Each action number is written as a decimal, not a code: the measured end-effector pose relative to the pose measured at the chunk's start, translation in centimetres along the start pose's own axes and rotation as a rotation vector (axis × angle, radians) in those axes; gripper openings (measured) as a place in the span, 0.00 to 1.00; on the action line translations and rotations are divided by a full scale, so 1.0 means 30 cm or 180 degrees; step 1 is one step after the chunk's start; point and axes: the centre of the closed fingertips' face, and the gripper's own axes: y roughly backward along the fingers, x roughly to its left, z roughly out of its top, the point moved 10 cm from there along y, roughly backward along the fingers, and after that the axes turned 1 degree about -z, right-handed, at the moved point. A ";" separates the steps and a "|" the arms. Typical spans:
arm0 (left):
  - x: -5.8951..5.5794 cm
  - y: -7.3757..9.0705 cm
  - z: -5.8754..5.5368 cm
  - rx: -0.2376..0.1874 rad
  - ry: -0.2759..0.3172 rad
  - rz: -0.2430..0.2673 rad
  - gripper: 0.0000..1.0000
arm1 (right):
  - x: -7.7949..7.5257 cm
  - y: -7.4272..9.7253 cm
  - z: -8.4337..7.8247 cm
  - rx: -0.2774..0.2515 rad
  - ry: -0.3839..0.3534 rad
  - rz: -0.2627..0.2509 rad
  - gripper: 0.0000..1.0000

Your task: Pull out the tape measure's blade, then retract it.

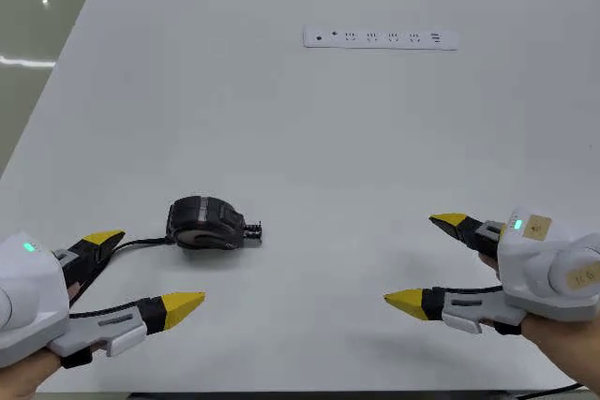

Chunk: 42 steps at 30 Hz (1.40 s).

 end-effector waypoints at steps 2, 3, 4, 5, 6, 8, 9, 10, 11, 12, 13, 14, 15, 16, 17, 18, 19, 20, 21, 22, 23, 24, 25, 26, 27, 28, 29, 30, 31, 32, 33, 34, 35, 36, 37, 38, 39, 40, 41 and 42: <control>0.004 0.009 -0.001 0.0030 -0.0061 0.0018 0.80 | -0.002 0.011 -0.004 0.0011 -0.0006 -0.0021 0.74; 0.006 0.017 -0.003 0.0024 -0.0063 0.0015 0.80 | -0.002 0.020 -0.008 0.0037 0.0010 -0.0014 0.74; 0.010 0.022 -0.004 0.0020 -0.0032 0.0013 0.81 | -0.003 0.024 -0.013 0.0044 0.0010 -0.0012 0.75; 0.013 0.028 -0.007 0.0037 -0.0014 0.0016 0.81 | -0.005 0.033 -0.017 0.0065 0.0017 -0.0031 0.75; 0.014 0.034 -0.010 0.0046 -0.0039 0.0030 0.81 | -0.006 0.040 -0.022 0.0083 0.0025 -0.0022 0.75; 0.019 0.044 -0.013 0.0063 -0.0038 0.0029 0.82 | -0.010 0.053 -0.032 0.0103 0.0008 -0.0035 0.77; 0.020 0.047 -0.016 0.0070 -0.0042 0.0032 0.82 | -0.012 0.058 -0.036 0.0098 0.0005 -0.0026 0.78; 0.020 0.052 -0.019 0.0093 -0.0068 0.0033 0.82 | -0.011 0.062 -0.040 0.0119 -0.0008 -0.0007 0.78; 0.021 0.054 -0.020 0.0109 -0.0090 0.0032 0.82 | -0.011 0.065 -0.044 0.0139 0.0005 -0.0030 0.79; 0.021 0.057 -0.022 0.0123 -0.0111 0.0027 0.82 | -0.013 0.068 -0.046 0.0136 0.0035 -0.0059 0.81; 0.020 0.061 -0.024 0.0128 -0.0123 0.0018 0.83 | -0.010 0.073 -0.048 0.0146 0.0006 -0.0002 0.81; 0.020 0.062 -0.025 0.0133 -0.0130 0.0008 0.84 | -0.009 0.076 -0.050 0.0148 -0.0014 0.0016 0.82; 0.022 0.065 -0.028 0.0147 -0.0134 0.0012 0.84 | -0.010 0.081 -0.052 0.0152 0.0020 -0.0033 0.82; 0.023 0.067 -0.029 0.0152 -0.0141 0.0014 0.84 | -0.007 0.085 -0.052 0.0157 0.0017 -0.0021 0.82; 0.023 0.068 -0.030 0.0156 -0.0148 0.0005 0.85 | -0.008 0.089 -0.052 0.0155 0.0003 -0.0020 0.83; 0.024 0.070 -0.031 0.0182 -0.0180 -0.0004 0.85 | -0.009 0.094 -0.055 0.0156 -0.0006 -0.0036 0.84; 0.026 0.070 -0.030 0.0185 -0.0215 -0.0003 0.85 | -0.010 0.095 -0.057 0.0157 -0.0004 -0.0036 0.84; 0.027 0.070 -0.030 0.0192 -0.0229 -0.0006 0.86 | -0.013 0.099 -0.062 0.0183 -0.0008 -0.0037 0.85; 0.027 0.070 -0.028 0.0193 -0.0220 -0.0013 0.86 | -0.014 0.101 -0.064 0.0191 -0.0001 -0.0044 0.86; 0.027 0.071 -0.026 0.0191 -0.0219 -0.0021 0.86 | -0.013 0.104 -0.064 0.0201 0.0005 -0.0044 0.86; 0.028 0.072 -0.025 0.0198 -0.0256 -0.0028 0.86 | -0.012 0.109 -0.065 0.0207 0.0007 -0.0045 0.86; 0.028 0.072 -0.025 0.0210 -0.0284 -0.0041 0.87 | -0.013 0.112 -0.067 0.0205 0.0001 -0.0054 0.86; 0.028 0.073 -0.026 0.0219 -0.0301 -0.0047 0.87 | -0.015 0.116 -0.070 0.0210 -0.0007 -0.0057 0.87; 0.030 0.074 -0.026 0.0227 -0.0305 -0.0046 0.87 | -0.015 0.119 -0.071 0.0212 -0.0011 -0.0057 0.87; 0.031 0.075 -0.027 0.0231 -0.0309 -0.0046 0.87 | -0.015 0.121 -0.073 0.0219 -0.0016 -0.0060 0.87; 0.031 0.078 -0.026 0.0230 -0.0316 -0.0059 0.87 | -0.014 0.124 -0.075 0.0235 -0.0015 -0.0064 0.87; 0.032 0.080 -0.026 0.0235 -0.0327 -0.0056 0.87 | -0.013 0.126 -0.076 0.0241 -0.0006 -0.0065 0.87; 0.035 0.082 -0.026 0.0242 -0.0360 -0.0048 0.87 | -0.013 0.128 -0.080 0.0250 -0.0007 -0.0056 0.87; 0.037 0.084 -0.027 0.0239 -0.0351 -0.0050 0.86 | -0.013 0.129 -0.082 0.0252 -0.0014 -0.0051 0.87; 0.040 0.085 -0.027 0.0238 -0.0335 -0.0048 0.87 | -0.012 0.130 -0.084 0.0258 -0.0014 -0.0054 0.87; 0.040 0.088 -0.028 0.0247 -0.0342 -0.0054 0.87 | -0.012 0.132 -0.087 0.0267 -0.0004 -0.0060 0.87; 0.041 0.090 -0.029 0.0262 -0.0373 -0.0057 0.86 | -0.013 0.133 -0.088 0.0266 -0.0010 -0.0060 0.87; 0.042 0.093 -0.031 0.0274 -0.0387 -0.0052 0.86 | -0.014 0.136 -0.090 0.0260 -0.0026 -0.0066 0.87; 0.044 0.096 -0.032 0.0283 -0.0385 -0.0056 0.87 | -0.015 0.137 -0.091 0.0256 -0.0026 -0.0071 0.87; 0.045 0.099 -0.032 0.0281 -0.0385 -0.0055 0.87 | -0.015 0.139 -0.092 0.0258 -0.0031 -0.0071 0.88; 0.048 0.102 -0.033 0.0283 -0.0394 -0.0042 0.87 | -0.016 0.142 -0.095 0.0264 -0.0038 -0.0083 0.88; 0.048 0.104 -0.033 0.0290 -0.0398 -0.0043 0.87 | -0.016 0.144 -0.096 0.0260 -0.0045 -0.0087 0.88; 0.049 0.107 -0.035 0.0298 -0.0413 -0.0040 0.87 | -0.018 0.147 -0.096 0.0255 -0.0059 -0.0088 0.88; 0.051 0.109 -0.036 0.0299 -0.0411 -0.0036 0.87 | -0.019 0.149 -0.097 0.0249 -0.0068 -0.0098 0.88; 0.051 0.111 -0.037 0.0304 -0.0405 -0.0040 0.87 | -0.017 0.152 -0.095 0.0249 -0.0073 -0.0100 0.88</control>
